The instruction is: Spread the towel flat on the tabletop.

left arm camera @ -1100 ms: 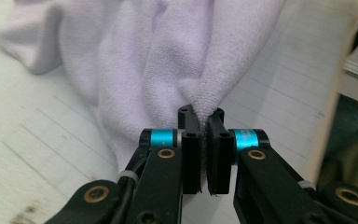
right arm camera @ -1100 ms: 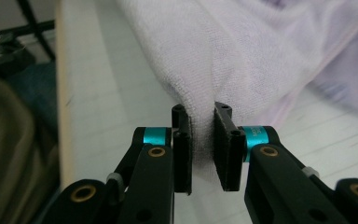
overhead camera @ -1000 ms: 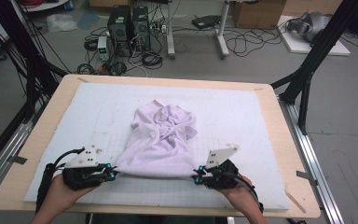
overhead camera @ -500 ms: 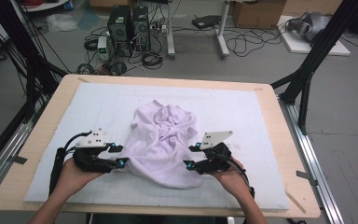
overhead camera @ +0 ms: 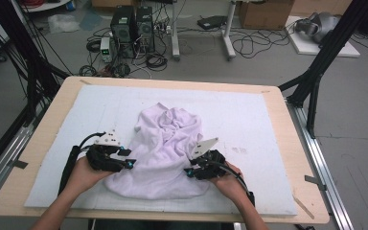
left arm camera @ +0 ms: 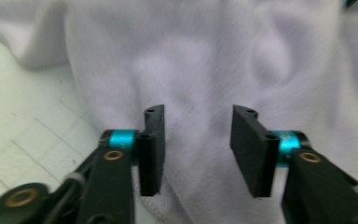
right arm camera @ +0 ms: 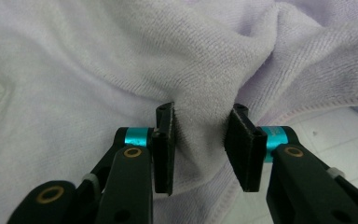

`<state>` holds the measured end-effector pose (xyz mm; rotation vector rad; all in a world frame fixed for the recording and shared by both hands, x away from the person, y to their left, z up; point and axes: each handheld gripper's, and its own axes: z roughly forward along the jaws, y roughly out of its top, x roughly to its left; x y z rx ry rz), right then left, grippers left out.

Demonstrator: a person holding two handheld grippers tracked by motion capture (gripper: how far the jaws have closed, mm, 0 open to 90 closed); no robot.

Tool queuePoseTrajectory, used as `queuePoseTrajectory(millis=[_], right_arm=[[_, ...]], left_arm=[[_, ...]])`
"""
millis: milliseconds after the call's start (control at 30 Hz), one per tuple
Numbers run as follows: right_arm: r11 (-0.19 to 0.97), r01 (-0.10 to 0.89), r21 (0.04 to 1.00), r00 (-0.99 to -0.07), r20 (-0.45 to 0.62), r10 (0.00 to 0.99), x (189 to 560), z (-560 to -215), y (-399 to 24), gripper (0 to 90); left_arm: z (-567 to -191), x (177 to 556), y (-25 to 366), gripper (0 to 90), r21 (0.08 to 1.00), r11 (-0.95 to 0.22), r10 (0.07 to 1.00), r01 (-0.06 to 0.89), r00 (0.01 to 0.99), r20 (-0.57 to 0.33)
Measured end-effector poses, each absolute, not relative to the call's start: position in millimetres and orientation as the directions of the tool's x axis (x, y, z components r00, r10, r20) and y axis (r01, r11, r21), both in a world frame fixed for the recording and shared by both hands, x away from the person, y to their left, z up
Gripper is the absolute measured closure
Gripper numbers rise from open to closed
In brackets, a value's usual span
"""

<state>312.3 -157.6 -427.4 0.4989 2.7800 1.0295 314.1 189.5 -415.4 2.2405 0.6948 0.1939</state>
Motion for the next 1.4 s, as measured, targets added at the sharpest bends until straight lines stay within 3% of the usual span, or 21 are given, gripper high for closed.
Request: queuePoseTrajectory(millis=[167, 200, 667, 767, 800, 833, 867, 1000, 1167, 1300, 1400], right_arm=[[0.682, 0.275, 0.678, -0.933, 0.018, 0.358, 308, -430, -168, 66.2], [0.665, 0.281, 0.692, -0.935, 0.040, 0.352, 304, -431, -173, 75.9], [0.623, 0.295, 0.724, -0.939, 0.100, 0.329, 269, -424, -194, 77.8], [0.624, 0.290, 0.726, -0.944, 0.111, 0.310, 256, -421, -198, 69.7], [0.615, 0.297, 0.730, -0.942, 0.119, 0.314, 255, -418, -201, 66.5], [0.615, 0.297, 0.730, -0.942, 0.119, 0.314, 255, -418, -201, 66.5], [0.590, 0.304, 0.748, -0.938, 0.126, 0.323, 254, -411, -208, 59.1], [0.540, 0.311, 0.782, -0.920, 0.105, 0.377, 264, -395, -218, 51.2], [0.528, 0.306, 0.792, -0.912, 0.084, 0.402, 285, -390, -214, 45.6], [0.583, 0.321, 0.747, -0.910, 0.074, 0.407, 306, -408, -199, 40.8], [0.617, 0.351, 0.705, -0.911, 0.106, 0.398, 311, -427, -190, 45.3]], left_arm=[[-432, 314, 182, 79.4, 0.676, -0.610, 0.503, 0.415, 0.861, -0.075], [-431, 312, 182, 83.3, 0.682, -0.610, 0.494, 0.404, 0.867, -0.071], [-411, 260, 201, 86.7, 0.727, -0.587, 0.459, 0.356, 0.886, -0.064], [-408, 249, 200, 83.6, 0.739, -0.586, 0.434, 0.332, 0.899, -0.059], [-406, 248, 200, 76.9, 0.741, -0.587, 0.428, 0.327, 0.902, -0.059], [-404, 247, 201, 76.9, 0.743, -0.585, 0.431, 0.324, 0.901, -0.054], [-402, 249, 201, 64.7, 0.748, -0.579, 0.438, 0.325, 0.898, -0.051], [-397, 272, 203, 54.3, 0.771, -0.537, 0.489, 0.342, 0.871, -0.046], [-404, 297, 192, 53.6, 0.767, -0.521, 0.513, 0.374, 0.855, -0.068], [-420, 313, 173, 50.9, 0.728, -0.558, 0.516, 0.398, 0.853, -0.071], [-432, 318, 163, 53.2, 0.686, -0.604, 0.508, 0.406, 0.859, -0.061]])
